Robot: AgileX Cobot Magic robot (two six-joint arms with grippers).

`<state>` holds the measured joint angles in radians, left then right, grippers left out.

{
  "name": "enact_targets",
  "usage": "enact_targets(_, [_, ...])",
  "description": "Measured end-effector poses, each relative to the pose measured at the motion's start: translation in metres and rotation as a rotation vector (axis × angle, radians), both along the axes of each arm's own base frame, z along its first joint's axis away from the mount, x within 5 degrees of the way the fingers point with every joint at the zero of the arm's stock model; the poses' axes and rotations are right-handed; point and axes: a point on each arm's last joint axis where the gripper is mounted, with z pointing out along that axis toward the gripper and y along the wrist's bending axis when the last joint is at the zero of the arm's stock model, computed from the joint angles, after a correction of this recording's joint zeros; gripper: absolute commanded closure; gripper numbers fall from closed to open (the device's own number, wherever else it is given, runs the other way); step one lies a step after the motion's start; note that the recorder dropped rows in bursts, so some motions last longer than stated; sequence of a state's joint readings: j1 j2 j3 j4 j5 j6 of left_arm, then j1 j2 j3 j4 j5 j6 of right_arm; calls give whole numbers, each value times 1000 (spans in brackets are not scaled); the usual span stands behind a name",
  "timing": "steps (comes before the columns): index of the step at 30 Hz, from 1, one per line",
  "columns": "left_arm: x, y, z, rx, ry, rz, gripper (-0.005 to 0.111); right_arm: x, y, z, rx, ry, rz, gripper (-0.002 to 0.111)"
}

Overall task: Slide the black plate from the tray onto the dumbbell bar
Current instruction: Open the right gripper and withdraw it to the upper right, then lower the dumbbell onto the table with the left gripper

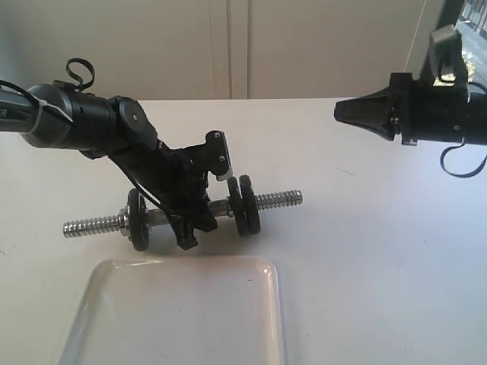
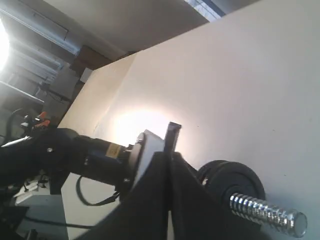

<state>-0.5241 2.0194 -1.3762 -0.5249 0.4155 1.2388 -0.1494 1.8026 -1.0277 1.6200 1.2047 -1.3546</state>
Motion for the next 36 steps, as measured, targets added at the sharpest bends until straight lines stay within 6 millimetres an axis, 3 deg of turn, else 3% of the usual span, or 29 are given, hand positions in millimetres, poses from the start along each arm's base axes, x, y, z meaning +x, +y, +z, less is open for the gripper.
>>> enact_targets(3, [-5, 3, 11, 12, -9, -25, 107, -30, 5, 43, -34, -134, 14, 108])
enact_targets(5, [-8, 5, 14, 25, 3, -46, 107, -44, 7, 58, -43, -182, 15, 108])
enact_targets(7, [-9, 6, 13, 31, 16, -56, 107, -74, 11, 84, -56, -264, 17, 108])
enact_targets(13, [-10, 6, 11, 32, 37, -63, 107, -124, 19, 109, -85, -320, 33, 108])
enact_targets(22, [-10, 6, 10, 34, 41, -64, 107, -147, 23, 126, -113, -369, 39, 108])
enact_targets(33, [-10, 4, 3, 24, 72, -54, 107, -151, 23, 126, -138, -370, 48, 108])
enact_targets(36, [-10, 4, 3, 22, 73, -53, 99, -151, 23, 126, -138, -370, 48, 108])
